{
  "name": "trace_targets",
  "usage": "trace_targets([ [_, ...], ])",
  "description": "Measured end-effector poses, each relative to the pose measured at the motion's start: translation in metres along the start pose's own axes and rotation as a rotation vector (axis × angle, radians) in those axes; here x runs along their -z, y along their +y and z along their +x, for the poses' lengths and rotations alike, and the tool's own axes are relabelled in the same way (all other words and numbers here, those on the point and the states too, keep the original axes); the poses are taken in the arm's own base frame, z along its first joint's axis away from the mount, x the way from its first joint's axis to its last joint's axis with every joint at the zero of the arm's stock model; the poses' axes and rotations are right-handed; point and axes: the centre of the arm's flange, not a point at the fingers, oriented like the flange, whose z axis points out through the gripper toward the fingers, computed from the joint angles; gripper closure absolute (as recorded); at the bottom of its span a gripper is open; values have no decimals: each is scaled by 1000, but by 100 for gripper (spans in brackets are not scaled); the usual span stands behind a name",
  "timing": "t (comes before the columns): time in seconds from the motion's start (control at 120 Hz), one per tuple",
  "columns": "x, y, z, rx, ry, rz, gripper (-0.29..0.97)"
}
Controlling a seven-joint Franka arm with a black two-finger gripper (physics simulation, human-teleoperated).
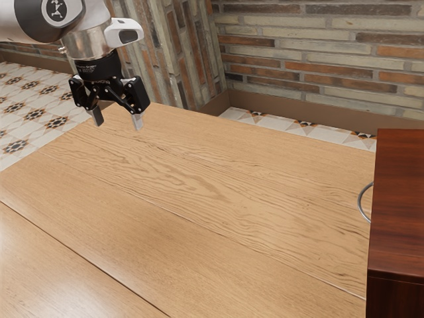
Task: Pull the drawer handle with one arm to open the drawer
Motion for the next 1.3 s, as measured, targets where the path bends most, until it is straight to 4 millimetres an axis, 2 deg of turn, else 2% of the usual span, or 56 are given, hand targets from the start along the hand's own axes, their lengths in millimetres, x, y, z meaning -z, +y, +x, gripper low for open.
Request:
trace_targets([
  [0.175,3,-1,-1,3,4,-8,0],
  [0.217,22,-4,-8,8,41,-15,0],
  [0.275,78,-8,-30,13,161,-35,0],
  [0.317,104,-6,-44,6,217,-45,0],
  [0.375,119,0,-53,-7,250,-54,0],
  [0.467,126,6,-57,-18,263,-60,0],
  [0.708,121,-4,-49,8,271,-58,0],
  [0.933,116,3,-41,0,283,-61,0],
  [0.992,123,3,-49,5,287,-52,0],
  [1.083,130,17,-62,-17,278,-62,0],
  [1.15,114,27,-59,-30,230,-58,0],
  [1.175,102,30,-59,-32,197,-52,0],
  [1.3,19,41,-76,-42,58,-20,0],
])
